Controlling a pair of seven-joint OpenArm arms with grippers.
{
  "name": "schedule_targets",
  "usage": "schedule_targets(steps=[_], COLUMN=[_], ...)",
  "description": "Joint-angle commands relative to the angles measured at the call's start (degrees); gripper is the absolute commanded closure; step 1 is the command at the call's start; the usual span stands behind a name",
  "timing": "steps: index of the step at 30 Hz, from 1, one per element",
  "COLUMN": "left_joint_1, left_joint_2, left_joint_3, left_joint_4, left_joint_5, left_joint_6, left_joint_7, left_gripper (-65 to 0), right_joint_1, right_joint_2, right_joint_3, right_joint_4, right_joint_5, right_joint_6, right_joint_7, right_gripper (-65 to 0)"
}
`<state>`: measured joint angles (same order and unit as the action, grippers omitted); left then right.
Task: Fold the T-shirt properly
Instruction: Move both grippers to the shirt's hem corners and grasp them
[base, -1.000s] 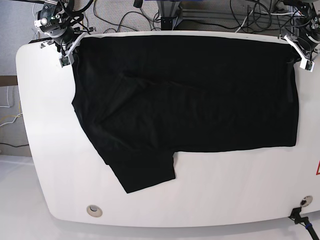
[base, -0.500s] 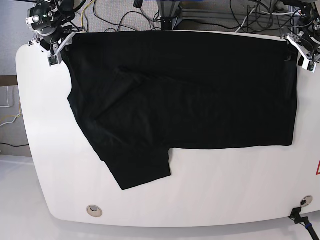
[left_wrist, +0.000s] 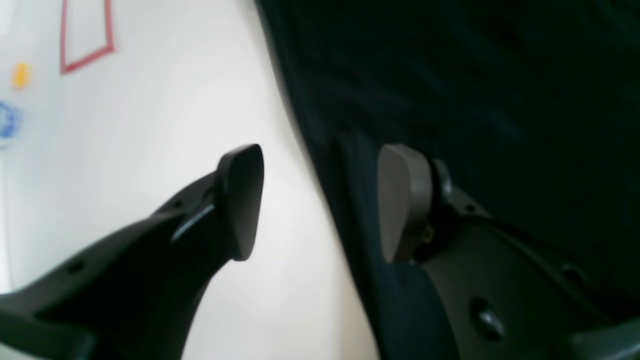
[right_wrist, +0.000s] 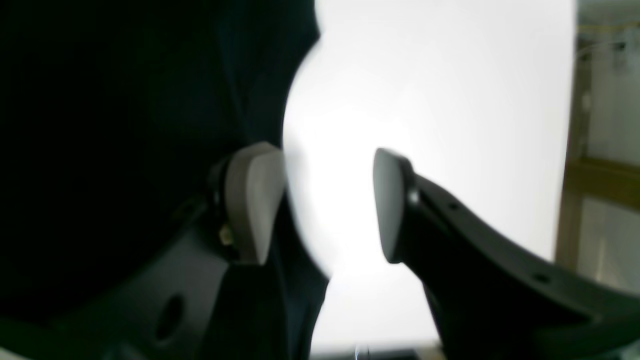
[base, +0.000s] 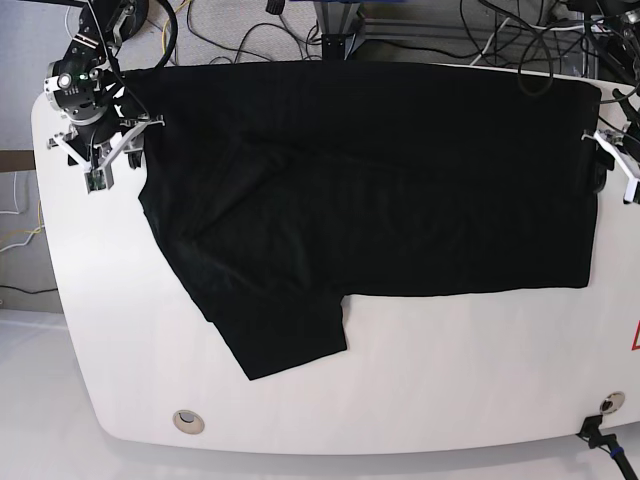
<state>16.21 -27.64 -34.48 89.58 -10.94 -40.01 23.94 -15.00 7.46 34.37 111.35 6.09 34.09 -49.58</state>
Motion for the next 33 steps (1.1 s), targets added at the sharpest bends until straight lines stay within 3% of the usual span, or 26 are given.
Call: schedule_targets(steps=[1,4,8,12,17,24,33], left_joint_1=[-3.4,-12.4,-22.5,-32.3,-40.6,-46.4,-46.4], left_joint_2=[-1.3,-1.2,-1.2,-1.2,-1.4,-1.8,-3.1], left_joint_3=[0.5,0.9,1.8,3.9,6.9,9.7,12.0], left_joint_4=[-0.9,-5.6,-14.8,-26.2,-42.5,-59.5,-61.8], left_joint_5=[-1.2,-1.2,0.5,5.9,7.4,7.4,7.3], left_joint_6=[0.0,0.0,0.0,0.0,0.0,0.0,0.1], left_joint_7=[-0.1,3.6,4.3,2.5,-3.5,-12.2,-15.7], left_gripper=[-34.1,-34.1,-34.1,-34.3,-34.3,-34.3,-34.3], right_joint_1=[2.3,7.7,15.0,21.2,26.7,28.8,28.7], right_joint_2=[0.5,0.8,0.8,0.8,0.8,1.7,2.7], right_joint_3=[-0.3,-2.9,-4.9,-5.1,-5.1,-5.1,-5.1], right_joint_4=[-0.6,-4.6,-10.5,-17.2,-25.2,-30.3,-31.0], right_joint_5=[0.4,0.3,0.3,0.3,0.2,0.2,0.2], right_joint_6=[-0.1,-0.5,-0.5,-0.5,-0.5,-0.5,-0.5], right_joint_7=[1.3,1.3,1.3,1.3,1.7,4.2,4.4], right_gripper=[-31.7,-31.6,-31.4,-31.4,-31.4,-31.4,-31.4])
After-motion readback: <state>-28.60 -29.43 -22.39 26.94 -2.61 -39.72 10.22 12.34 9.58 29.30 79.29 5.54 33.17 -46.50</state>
